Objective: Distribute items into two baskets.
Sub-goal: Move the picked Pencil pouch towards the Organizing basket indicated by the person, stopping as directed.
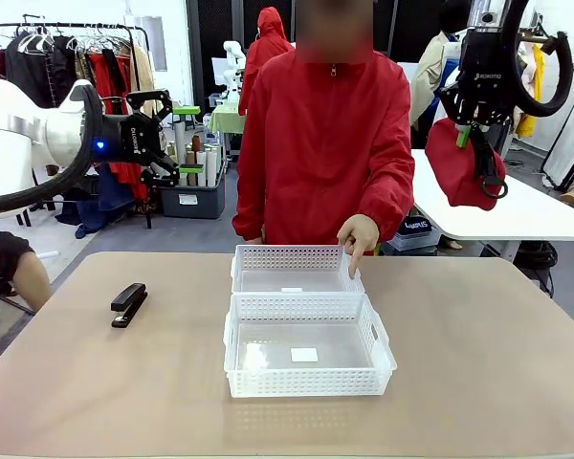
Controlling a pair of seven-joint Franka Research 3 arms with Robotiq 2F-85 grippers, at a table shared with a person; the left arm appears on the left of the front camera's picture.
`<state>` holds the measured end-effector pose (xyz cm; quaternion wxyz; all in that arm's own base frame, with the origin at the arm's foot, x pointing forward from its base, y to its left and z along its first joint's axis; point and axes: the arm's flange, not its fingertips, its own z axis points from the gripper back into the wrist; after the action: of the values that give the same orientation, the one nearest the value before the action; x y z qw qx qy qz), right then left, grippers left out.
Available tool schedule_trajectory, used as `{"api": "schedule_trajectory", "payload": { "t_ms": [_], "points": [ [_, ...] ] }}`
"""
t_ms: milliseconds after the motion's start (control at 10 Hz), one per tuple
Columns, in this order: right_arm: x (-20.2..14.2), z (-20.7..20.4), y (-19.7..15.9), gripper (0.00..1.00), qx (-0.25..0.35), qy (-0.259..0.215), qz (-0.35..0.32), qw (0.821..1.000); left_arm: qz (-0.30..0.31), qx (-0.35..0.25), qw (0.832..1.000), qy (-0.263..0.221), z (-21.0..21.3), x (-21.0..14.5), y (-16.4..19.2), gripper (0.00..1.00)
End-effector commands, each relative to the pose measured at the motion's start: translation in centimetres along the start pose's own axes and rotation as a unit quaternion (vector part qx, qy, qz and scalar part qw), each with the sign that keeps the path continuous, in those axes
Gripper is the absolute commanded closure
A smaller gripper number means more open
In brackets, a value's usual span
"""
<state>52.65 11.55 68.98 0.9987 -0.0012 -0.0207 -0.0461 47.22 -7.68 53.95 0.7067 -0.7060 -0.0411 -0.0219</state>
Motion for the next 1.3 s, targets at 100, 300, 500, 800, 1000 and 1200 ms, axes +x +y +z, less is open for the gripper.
{"api": "schedule_trajectory", "payload": {
  "t_ms": [100, 300, 500, 800, 1000, 1200],
  "points": [
    [-0.1, 0.2, 0.0, 1.0, 0.0, -0.002, 0.0, 1.0, 0.001, -0.002, 1.0, -0.001, 0.1, 0.0, -0.3, 0.0],
    [0.0, 0.0, 0.0, 1.0, 0.0, 0.0, 0.0, 1.0, 0.001, -0.002, 1.0, -0.001, 0.1, 0.0, -0.3, 0.0],
    [-0.5, 0.4, 1.2, 1.0, 0.019, -0.011, 0.127, 0.992, 0.001, -0.002, 1.0, -0.001, 0.1, 0.0, -0.3, 0.0],
    [-0.8, 0.4, 4.0, 1.0, 0.049, -0.009, 0.254, 0.966, 0.001, -0.002, 1.0, -0.001, 0.1, 0.0, -0.3, 0.0],
    [-1.0, -0.1, 6.5, 1.0, 0.049, -0.015, 0.343, 0.938, 0.001, -0.002, 1.0, -0.001, 0.1, 0.0, -0.3, 0.0],
    [-1.2, -1.1, 8.9, 1.0, 0.047, -0.011, 0.433, 0.9, 0.001, -0.002, 1.0, -0.001, 0.1, 0.0, -0.3, 0.0]
  ]
}}
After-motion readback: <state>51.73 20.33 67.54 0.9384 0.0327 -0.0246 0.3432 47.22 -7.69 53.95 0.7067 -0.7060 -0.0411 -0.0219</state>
